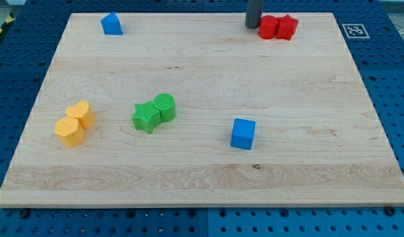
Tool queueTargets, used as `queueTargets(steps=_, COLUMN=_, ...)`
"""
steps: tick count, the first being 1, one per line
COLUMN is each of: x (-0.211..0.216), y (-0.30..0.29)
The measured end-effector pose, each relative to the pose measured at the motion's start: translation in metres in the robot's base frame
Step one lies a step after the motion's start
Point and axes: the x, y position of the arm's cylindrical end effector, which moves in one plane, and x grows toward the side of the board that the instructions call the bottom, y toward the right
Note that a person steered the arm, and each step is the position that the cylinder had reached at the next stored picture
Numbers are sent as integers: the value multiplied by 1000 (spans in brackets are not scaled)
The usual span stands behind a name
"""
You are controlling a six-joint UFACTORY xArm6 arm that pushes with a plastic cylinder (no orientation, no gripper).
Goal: Point your arm towards the blue triangle
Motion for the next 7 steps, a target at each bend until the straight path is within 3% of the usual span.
queueTargets(steps=1, x=-7, y=9)
queueTargets(steps=2, x=-40, y=-34)
queueTargets(steps=3, x=-40, y=-91)
queueTargets(steps=6, x=77, y=-277)
queueTargets(steps=7, x=57, y=-349)
